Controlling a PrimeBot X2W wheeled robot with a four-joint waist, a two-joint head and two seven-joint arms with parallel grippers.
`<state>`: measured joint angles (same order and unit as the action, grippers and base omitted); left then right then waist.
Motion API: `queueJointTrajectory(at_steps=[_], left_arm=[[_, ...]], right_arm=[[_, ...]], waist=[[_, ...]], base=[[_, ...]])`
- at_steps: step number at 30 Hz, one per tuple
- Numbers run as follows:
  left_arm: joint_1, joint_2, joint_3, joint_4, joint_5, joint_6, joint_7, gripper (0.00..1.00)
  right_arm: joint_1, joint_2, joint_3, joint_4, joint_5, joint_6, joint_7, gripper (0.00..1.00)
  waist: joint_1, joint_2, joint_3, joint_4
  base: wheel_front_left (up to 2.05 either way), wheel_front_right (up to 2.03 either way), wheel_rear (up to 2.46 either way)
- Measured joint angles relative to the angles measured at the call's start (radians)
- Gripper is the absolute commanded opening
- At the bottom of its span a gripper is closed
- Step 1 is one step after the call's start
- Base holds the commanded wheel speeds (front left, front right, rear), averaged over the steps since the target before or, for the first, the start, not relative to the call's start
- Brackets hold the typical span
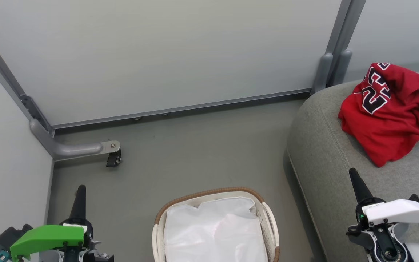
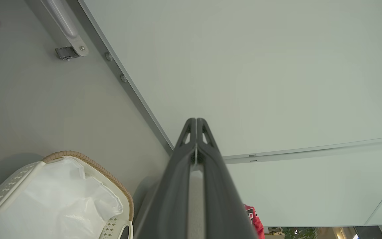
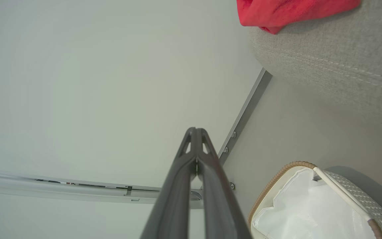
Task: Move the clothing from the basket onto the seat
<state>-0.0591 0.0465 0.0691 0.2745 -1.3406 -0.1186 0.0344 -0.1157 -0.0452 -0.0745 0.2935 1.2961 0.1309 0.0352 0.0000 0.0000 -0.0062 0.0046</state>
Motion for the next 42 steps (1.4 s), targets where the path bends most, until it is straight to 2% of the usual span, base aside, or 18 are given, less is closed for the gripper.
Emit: queueJointTrajectory(at_steps=[42], left_arm=[[-0.045,0.001,0.045,-0.029,-0.27,-0.009,0.079,0.0]], right_arm=[[0.002,-0.002,-0.04,-0.048,0.315,0.0,0.08,0.0]], waist=[[0.0001,0.0,0.009,-0.005]], base=[[0.0,0.0,0.0]])
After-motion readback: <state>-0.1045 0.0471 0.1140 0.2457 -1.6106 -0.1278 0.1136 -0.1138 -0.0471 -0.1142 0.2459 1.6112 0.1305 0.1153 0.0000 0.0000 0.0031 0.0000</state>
